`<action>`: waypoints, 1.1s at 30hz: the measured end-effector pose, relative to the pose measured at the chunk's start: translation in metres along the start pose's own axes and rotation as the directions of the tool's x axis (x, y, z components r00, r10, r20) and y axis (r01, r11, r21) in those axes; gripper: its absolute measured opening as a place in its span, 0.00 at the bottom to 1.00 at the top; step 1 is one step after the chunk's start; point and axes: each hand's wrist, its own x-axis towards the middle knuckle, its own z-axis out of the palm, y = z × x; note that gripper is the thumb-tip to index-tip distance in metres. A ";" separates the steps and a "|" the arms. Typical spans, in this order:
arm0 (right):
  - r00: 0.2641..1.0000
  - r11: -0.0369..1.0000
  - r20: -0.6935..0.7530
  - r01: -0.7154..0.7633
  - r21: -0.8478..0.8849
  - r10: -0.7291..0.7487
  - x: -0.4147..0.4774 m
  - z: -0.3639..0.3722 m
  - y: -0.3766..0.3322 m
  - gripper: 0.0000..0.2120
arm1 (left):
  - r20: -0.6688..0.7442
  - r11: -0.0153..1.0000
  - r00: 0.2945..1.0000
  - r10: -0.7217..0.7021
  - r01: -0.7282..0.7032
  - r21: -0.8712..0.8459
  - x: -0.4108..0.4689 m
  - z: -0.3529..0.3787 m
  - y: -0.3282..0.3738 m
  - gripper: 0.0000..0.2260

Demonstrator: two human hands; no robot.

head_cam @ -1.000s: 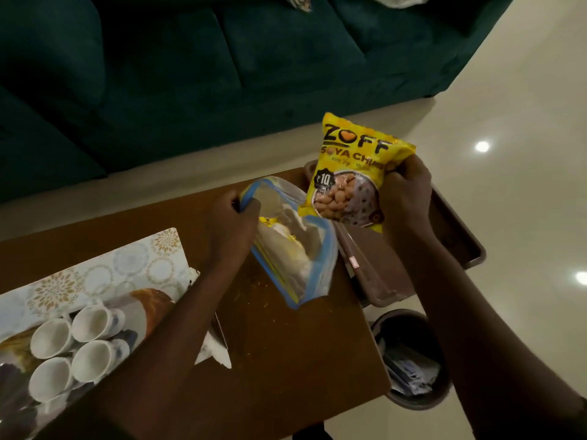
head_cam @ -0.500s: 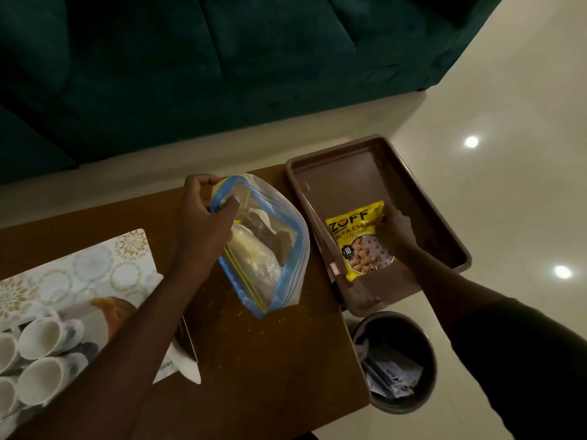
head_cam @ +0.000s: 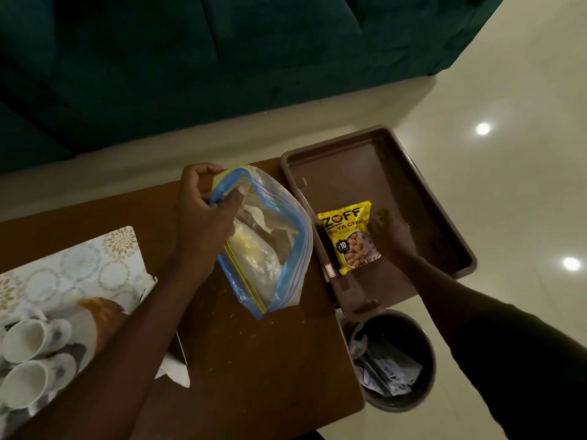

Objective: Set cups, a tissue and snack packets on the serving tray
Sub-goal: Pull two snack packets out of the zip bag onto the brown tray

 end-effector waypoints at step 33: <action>0.826 0.954 0.479 0.283 0.102 -0.296 -0.123 0.087 -0.226 0.11 | 0.035 0.981 0.990 -0.133 0.126 0.150 -0.018 -0.049 -0.001 0.20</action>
